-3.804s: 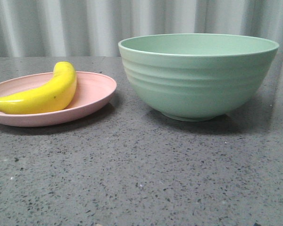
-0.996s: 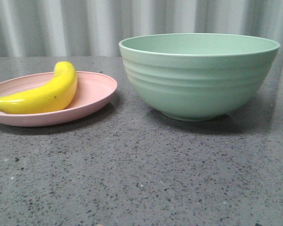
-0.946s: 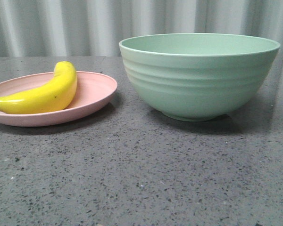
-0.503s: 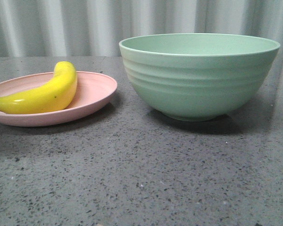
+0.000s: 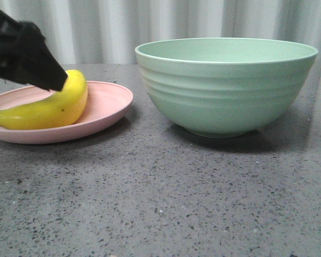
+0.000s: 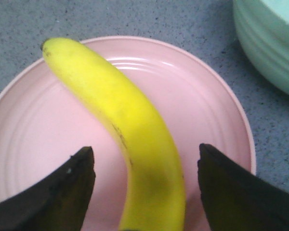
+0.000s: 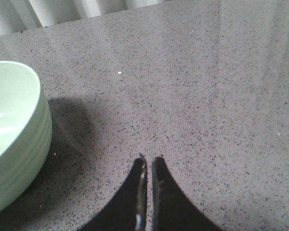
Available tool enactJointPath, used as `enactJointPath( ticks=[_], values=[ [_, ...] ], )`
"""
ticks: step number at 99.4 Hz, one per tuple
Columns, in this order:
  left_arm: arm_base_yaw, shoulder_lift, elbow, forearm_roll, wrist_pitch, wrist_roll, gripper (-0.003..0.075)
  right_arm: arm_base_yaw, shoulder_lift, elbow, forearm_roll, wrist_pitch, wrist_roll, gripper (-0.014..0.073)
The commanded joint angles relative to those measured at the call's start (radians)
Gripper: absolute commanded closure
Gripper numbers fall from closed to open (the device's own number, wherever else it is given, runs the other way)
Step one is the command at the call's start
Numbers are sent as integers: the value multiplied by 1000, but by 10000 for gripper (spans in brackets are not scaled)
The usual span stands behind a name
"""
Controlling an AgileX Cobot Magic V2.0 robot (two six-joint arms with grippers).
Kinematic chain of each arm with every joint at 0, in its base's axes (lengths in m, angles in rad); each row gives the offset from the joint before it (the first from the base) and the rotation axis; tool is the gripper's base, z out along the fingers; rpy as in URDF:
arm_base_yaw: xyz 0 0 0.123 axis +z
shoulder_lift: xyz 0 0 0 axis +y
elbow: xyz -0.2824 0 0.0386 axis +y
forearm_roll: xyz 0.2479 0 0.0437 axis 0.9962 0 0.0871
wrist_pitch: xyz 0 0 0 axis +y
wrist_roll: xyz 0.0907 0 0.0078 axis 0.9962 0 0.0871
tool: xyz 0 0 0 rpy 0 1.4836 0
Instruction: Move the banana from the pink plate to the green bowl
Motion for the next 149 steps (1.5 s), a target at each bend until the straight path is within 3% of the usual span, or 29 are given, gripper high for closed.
enactJointPath(
  ticks=[1, 36, 66, 93, 115, 125, 140, 149],
  values=[
    [-5, 25, -47, -11, -46, 1, 289, -6, 13, -32, -9, -64, -8, 657],
    [-5, 90, -55, -11, -48, 1, 307, -6, 13, -32, -9, -63, -8, 657],
    [-5, 91, -55, -11, -50, 1, 482, -6, 13, -32, -9, -59, -8, 657],
    [-7, 81, -91, -11, -35, 1, 473, 11, 15, -67, -9, 13, -39, 657],
    [-36, 15, -187, -11, 43, 1, 473, 93, 88, -211, -9, 156, -72, 652],
    [-91, -21, -219, -11, 41, 1, 473, 136, 146, -283, -6, 197, -72, 592],
    [-183, -55, -248, -11, 41, 1, 473, 213, 239, -375, 42, 217, -72, 351],
    [-243, -58, -259, -11, 46, 1, 473, 260, 285, -415, 94, 217, -72, 253]
  ],
)
